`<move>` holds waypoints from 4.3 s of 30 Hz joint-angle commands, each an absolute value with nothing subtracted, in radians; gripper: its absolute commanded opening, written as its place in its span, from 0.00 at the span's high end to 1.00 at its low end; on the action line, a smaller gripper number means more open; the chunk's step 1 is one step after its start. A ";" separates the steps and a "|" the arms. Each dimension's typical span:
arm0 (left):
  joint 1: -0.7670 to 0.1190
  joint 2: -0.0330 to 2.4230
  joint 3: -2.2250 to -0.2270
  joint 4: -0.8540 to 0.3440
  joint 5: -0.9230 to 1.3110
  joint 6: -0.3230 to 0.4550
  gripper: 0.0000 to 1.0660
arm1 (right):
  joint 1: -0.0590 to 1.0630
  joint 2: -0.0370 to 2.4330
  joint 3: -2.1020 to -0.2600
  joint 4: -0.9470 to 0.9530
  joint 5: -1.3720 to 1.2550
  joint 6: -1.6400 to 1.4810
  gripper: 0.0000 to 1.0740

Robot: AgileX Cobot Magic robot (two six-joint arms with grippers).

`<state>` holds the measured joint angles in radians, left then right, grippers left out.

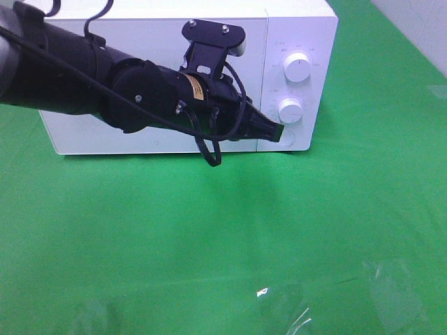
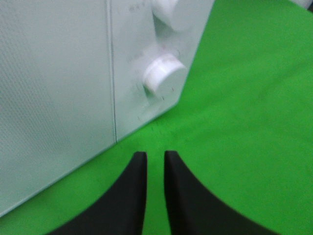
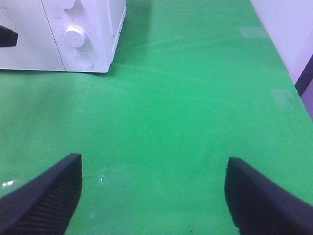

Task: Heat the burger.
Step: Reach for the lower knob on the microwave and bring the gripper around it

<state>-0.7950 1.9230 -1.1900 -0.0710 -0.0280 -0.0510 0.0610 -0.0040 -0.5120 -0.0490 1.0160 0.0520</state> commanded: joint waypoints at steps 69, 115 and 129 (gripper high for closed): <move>0.015 1.020 -1.194 -0.103 1.273 0.041 0.08 | 0.058 -0.029 -0.507 -0.048 1.002 0.059 0.30; 0.015 -0.029 -0.509 -0.083 1.033 -0.024 0.08 | 0.058 -0.029 -0.507 -0.048 1.002 0.059 0.30; 0.015 -0.029 -0.509 -0.081 1.032 -0.024 0.08 | 0.058 -0.029 -0.507 -0.048 1.002 0.059 0.30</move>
